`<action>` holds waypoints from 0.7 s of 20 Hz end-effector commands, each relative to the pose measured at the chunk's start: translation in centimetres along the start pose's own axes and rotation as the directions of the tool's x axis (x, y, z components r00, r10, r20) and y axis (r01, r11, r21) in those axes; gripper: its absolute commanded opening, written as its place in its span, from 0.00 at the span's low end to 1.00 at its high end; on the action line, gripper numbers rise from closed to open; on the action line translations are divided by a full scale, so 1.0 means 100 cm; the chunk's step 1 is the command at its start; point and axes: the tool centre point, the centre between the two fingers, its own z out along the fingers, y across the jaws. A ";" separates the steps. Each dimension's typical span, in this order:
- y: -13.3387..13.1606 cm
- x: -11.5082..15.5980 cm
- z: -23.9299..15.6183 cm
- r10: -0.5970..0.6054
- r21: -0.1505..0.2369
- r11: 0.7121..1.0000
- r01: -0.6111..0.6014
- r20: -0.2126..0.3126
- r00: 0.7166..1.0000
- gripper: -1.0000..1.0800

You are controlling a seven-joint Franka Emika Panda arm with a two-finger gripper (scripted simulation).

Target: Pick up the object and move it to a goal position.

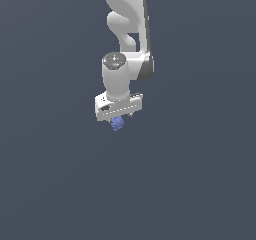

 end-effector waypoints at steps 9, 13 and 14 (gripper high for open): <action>0.009 -0.034 0.026 -0.155 -0.007 0.988 0.156 0.012 0.988 0.96; 0.010 -0.039 0.030 -0.179 -0.008 0.984 0.179 0.014 0.984 0.96; 0.010 -0.040 0.030 -0.182 -0.008 0.983 0.182 0.015 0.983 0.96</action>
